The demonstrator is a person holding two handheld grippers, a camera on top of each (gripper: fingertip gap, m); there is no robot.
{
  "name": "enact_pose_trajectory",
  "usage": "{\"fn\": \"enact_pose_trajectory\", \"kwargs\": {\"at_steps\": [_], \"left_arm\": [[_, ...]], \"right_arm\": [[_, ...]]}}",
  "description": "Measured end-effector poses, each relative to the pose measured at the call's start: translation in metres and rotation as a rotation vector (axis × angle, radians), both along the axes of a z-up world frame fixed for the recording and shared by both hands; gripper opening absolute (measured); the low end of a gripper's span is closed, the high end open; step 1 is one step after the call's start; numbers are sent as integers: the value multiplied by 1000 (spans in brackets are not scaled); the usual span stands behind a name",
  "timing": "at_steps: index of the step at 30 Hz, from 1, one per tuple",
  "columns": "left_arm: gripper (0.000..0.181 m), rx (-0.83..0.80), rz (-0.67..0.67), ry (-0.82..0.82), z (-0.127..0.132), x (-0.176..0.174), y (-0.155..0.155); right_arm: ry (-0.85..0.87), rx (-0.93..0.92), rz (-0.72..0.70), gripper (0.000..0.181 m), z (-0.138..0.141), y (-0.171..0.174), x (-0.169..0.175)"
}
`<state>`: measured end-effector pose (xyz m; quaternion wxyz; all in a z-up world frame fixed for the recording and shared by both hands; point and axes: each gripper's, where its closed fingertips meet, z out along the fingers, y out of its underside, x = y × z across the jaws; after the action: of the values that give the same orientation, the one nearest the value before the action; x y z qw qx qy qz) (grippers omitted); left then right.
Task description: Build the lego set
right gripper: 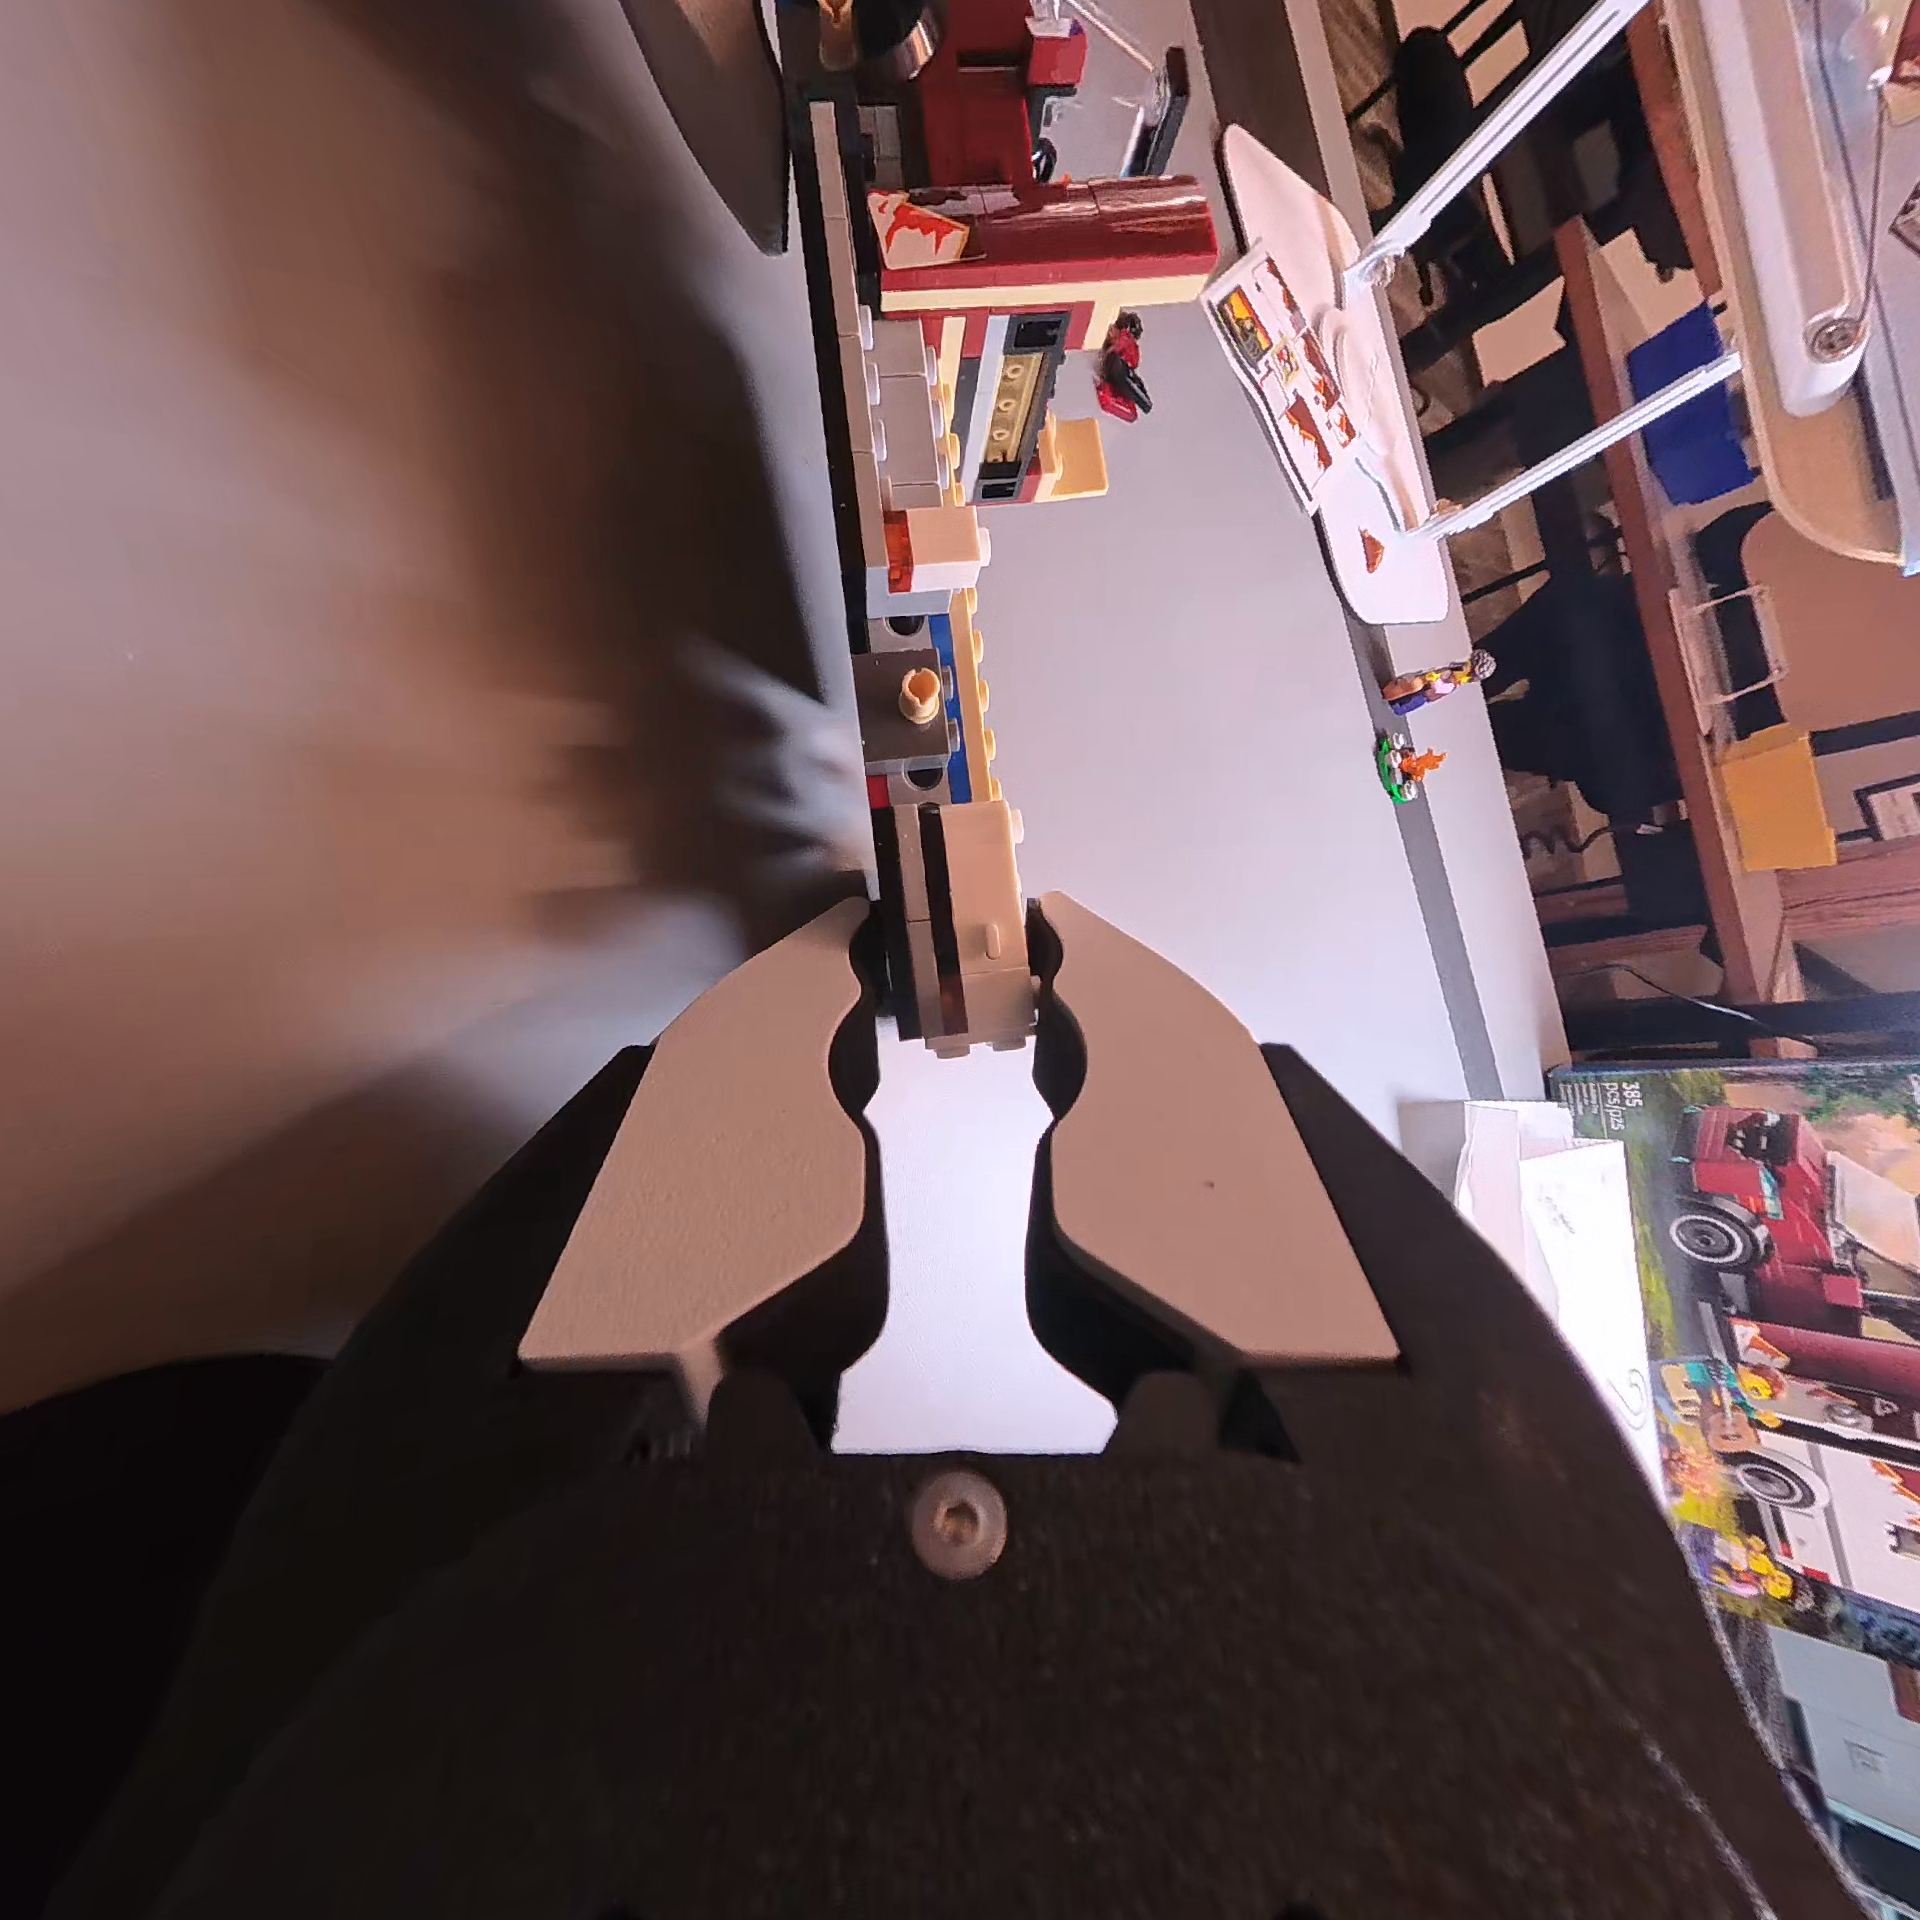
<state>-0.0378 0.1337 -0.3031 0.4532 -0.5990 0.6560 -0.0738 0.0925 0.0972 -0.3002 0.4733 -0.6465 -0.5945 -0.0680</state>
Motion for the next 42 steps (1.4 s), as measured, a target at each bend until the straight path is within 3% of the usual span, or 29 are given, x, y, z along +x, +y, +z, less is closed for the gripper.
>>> {"fn": "enact_pose_trajectory", "kwargs": {"at_steps": [8,11,22,26,30,34,36,39,42], "left_arm": [[45,-150,40,-45,-2,-4,-3],[45,-195,57,-59,-2,-5,-3],[45,-266,113,-77,-3,-5,-6],[45,-214,131,-72,-3,-10,2],[45,-179,136,-65,-4,-14,8],[45,-147,124,-51,-6,-16,12],[45,-122,121,-40,-7,-16,13],[45,-67,120,-19,-7,-19,17],[45,-83,144,-18,-10,-27,22]], "right_arm": [[129,-169,-28,33,18,-2,5],[144,-152,-25,32,29,-5,2],[373,-240,11,17,54,-12,-54],[308,-153,-16,26,49,4,-48],[118,-159,-33,48,20,12,-39],[-49,-102,-17,53,12,23,-34],[-109,-140,7,51,7,26,-35],[-209,-161,45,26,-2,33,-31],[-204,-112,94,24,-3,38,-40]]}}
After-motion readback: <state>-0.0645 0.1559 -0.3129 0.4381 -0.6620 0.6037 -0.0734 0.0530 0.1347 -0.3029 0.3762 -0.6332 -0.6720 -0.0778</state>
